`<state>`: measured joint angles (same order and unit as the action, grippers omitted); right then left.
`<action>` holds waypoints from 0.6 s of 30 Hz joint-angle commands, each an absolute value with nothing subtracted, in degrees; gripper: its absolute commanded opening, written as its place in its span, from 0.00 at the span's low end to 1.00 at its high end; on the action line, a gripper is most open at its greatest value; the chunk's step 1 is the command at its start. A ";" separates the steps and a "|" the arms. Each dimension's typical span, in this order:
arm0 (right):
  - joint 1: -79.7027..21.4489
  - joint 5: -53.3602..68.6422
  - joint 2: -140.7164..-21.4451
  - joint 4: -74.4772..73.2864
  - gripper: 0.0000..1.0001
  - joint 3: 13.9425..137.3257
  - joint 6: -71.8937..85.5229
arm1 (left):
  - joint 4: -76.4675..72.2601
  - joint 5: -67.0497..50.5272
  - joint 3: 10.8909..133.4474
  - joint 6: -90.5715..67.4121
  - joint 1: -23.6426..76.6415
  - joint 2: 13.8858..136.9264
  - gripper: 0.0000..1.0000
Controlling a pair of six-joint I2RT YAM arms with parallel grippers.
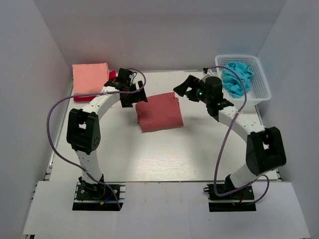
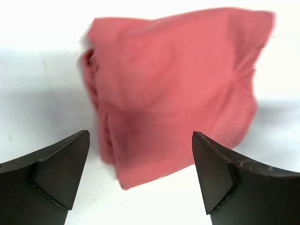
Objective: Fold and stack the t-shirts
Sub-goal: Put the neatly folded tshirt into the corner of the board with the left arm
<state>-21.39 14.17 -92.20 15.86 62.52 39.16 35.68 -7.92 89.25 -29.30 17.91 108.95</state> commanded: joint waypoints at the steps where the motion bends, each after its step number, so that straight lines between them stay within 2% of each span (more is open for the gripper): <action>1: -21.45 5.20 -86.06 12.13 0.90 59.33 35.16 | 42.36 -3.78 88.16 -31.03 18.54 108.36 1.00; 8: -20.92 0.26 -77.45 6.59 0.90 54.67 32.61 | 42.36 -1.94 87.10 -33.13 21.09 113.11 1.00; 16: -20.83 -3.78 -73.48 3.17 0.90 51.33 31.46 | 43.42 2.19 88.76 -35.59 24.25 121.28 0.90; 17: -20.74 -4.30 -72.69 3.25 0.90 50.63 31.38 | 43.42 2.20 88.77 -35.60 24.26 121.90 0.88; 18: -20.92 -4.83 -72.34 3.25 0.90 50.19 31.46 | 42.55 2.20 88.77 -35.60 24.26 122.43 0.81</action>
